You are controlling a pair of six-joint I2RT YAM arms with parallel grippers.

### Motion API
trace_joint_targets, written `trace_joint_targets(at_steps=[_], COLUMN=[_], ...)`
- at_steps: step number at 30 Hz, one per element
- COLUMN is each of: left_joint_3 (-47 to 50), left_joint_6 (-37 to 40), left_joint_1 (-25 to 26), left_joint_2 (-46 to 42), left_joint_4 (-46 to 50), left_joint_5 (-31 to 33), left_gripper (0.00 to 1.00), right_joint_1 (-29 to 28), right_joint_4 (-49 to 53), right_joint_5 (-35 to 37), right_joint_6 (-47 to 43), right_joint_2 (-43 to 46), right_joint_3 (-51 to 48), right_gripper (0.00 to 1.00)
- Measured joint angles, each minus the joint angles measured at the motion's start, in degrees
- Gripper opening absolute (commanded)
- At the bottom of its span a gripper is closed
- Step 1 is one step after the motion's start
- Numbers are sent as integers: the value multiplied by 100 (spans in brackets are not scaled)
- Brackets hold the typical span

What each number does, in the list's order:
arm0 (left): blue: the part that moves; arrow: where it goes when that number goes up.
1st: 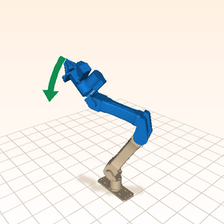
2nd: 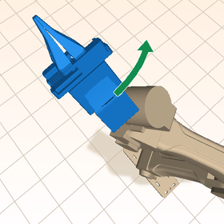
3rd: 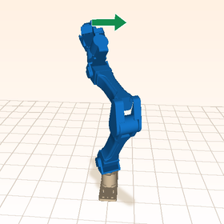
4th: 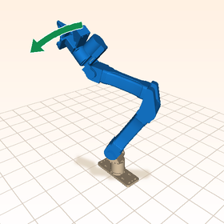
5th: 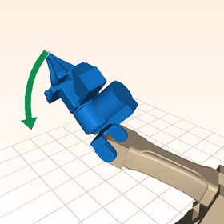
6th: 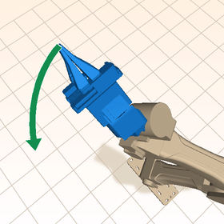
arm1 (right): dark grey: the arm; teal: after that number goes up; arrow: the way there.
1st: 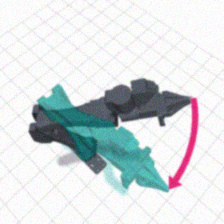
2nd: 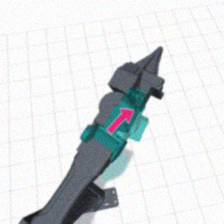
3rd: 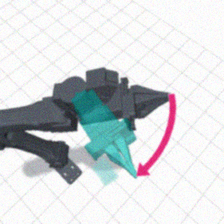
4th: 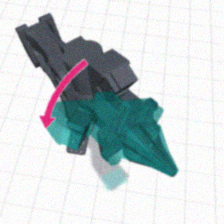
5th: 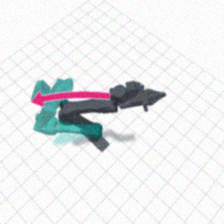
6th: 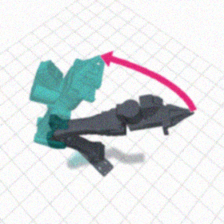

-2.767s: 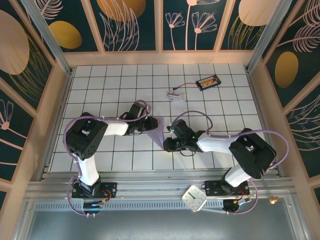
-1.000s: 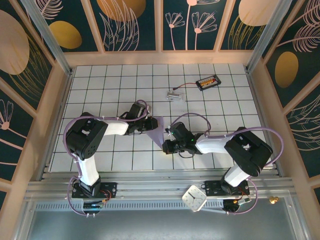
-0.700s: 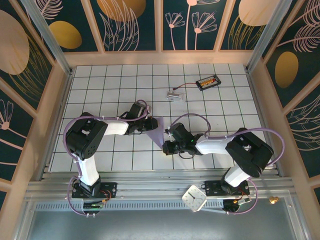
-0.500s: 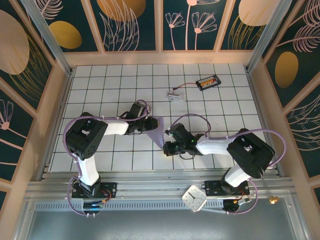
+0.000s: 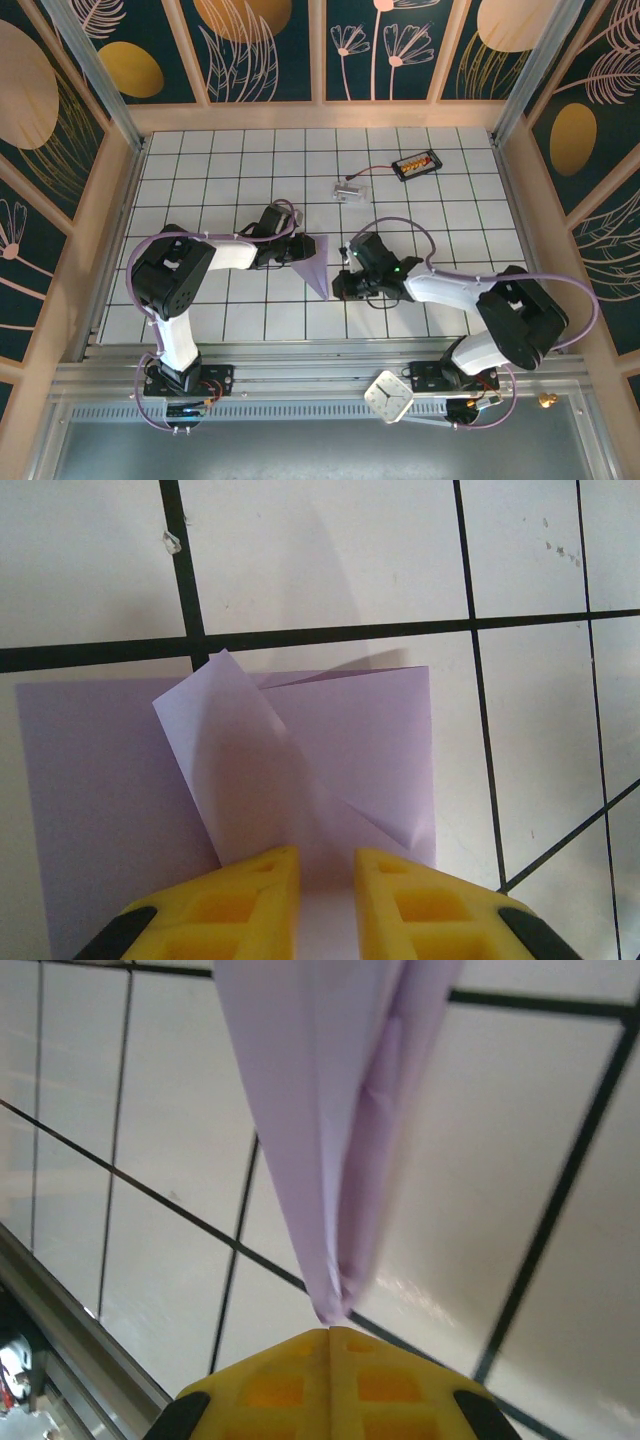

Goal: Fold a paper plane with a square sheet of paper (pick it up from the middle)

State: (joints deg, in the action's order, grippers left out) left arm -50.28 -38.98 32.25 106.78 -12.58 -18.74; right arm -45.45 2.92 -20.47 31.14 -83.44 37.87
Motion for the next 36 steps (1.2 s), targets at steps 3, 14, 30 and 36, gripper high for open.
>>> trace_joint_targets(at_steps=[3,14,30,36], left_joint_3=[0,0,-42,-42], left_joint_6=[0,0,63,87], left_joint_1=[0,0,2,2], left_joint_2=[0,0,11,11], left_joint_4=[0,0,81,83], left_joint_5=[0,0,15,15], left_gripper=[23,23,23,23], right_joint_1=[-2,4,0,-46], right_joint_4=[-214,-514,-1158,-1032], right_joint_5=[-83,-192,-208,-197], right_joint_6=[4,-74,-83,-94], right_joint_2=[-348,-1340,-1097,-883], right_joint_3=[201,649,-52,-195], right_gripper=[0,0,0,0])
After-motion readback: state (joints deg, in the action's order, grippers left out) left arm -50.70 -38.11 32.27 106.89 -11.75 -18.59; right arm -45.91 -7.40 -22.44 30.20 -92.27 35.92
